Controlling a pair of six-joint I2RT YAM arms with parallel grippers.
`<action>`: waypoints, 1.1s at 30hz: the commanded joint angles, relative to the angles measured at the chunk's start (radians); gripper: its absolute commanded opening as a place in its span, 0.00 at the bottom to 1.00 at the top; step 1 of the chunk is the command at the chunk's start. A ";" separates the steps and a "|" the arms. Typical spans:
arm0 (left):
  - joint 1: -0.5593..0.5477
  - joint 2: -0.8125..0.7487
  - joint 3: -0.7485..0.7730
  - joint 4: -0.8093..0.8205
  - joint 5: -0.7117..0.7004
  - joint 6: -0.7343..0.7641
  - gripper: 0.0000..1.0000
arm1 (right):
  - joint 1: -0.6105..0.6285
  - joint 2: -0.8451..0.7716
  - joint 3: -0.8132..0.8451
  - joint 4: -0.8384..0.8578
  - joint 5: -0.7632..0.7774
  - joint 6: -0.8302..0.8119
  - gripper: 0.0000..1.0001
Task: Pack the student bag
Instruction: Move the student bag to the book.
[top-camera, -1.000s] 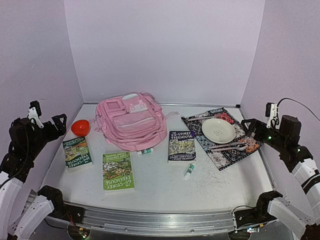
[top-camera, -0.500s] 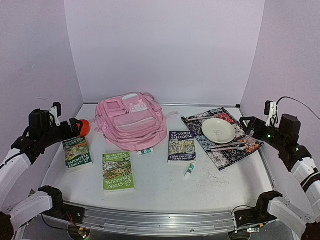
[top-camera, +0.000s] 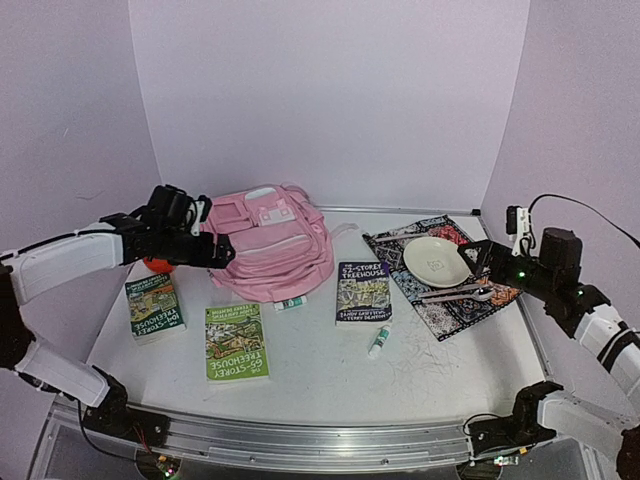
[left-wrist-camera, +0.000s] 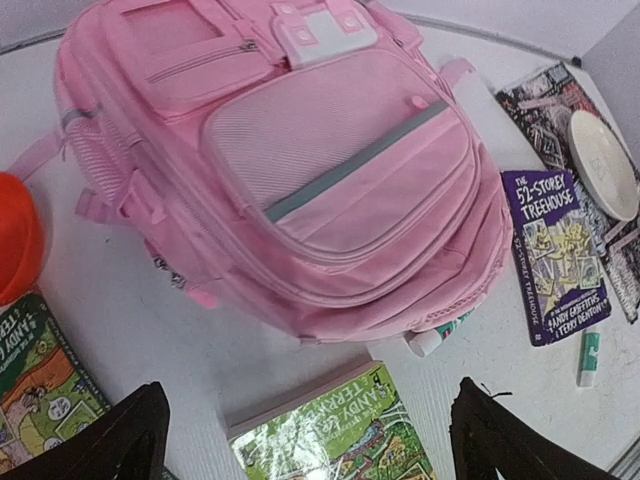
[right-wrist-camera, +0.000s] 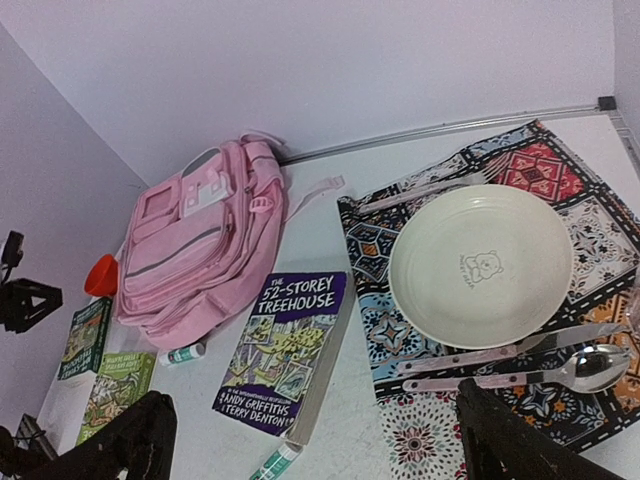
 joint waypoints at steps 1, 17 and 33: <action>-0.107 0.140 0.187 -0.047 -0.161 0.092 1.00 | 0.081 0.027 0.016 0.053 0.037 0.002 0.98; -0.286 0.579 0.563 -0.242 -0.216 0.368 0.99 | 0.237 0.107 0.043 0.084 0.115 0.023 0.98; -0.319 0.814 0.753 -0.269 -0.234 0.436 0.71 | 0.297 0.160 0.040 0.097 0.141 0.024 0.98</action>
